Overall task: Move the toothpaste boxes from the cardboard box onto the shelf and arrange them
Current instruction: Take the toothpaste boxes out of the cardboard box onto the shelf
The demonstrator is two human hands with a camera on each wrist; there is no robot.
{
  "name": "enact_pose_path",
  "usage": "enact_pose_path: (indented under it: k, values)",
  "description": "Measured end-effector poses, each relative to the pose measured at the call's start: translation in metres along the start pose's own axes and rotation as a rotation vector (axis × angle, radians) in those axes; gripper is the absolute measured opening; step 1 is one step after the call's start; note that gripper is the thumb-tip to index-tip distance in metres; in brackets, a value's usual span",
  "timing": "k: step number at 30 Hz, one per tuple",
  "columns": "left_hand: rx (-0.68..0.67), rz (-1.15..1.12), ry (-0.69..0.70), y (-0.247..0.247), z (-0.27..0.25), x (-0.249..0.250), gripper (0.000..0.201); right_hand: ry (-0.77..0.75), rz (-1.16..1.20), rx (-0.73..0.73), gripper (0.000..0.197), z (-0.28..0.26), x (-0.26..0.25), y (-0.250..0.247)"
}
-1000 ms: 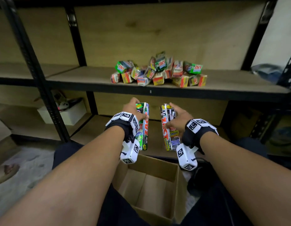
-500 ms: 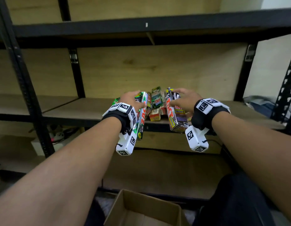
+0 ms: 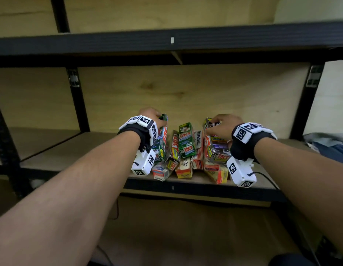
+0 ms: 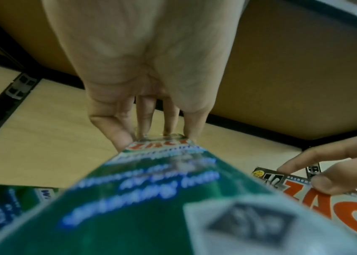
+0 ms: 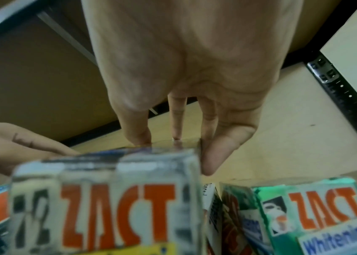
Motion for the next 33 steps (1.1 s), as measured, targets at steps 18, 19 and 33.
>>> enact_pose_path:
  k: [18, 19, 33]
  values:
    - [-0.361, 0.282, -0.217, 0.104, 0.124, -0.093, 0.014, 0.001, -0.096, -0.034, 0.043, 0.057, 0.004, 0.049]
    - [-0.378, 0.295, -0.223, 0.102, 0.118, -0.087, 0.015, -0.001, -0.097, -0.038, 0.044, 0.056, 0.003, 0.048]
    - [-0.282, 0.117, 0.01, 0.038, -0.026, 0.024, 0.028, 0.001, -0.178, -0.075, 0.044, 0.004, 0.008, -0.001]
Point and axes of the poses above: each hand's wrist, its own z-axis towards the middle knuckle, its own y-axis out of the palm, x = y × z, the point moved 8 cm from there along z, towards the middle knuckle, and after that the axes turned 12 degrees about -z, right-handed, at the moved point
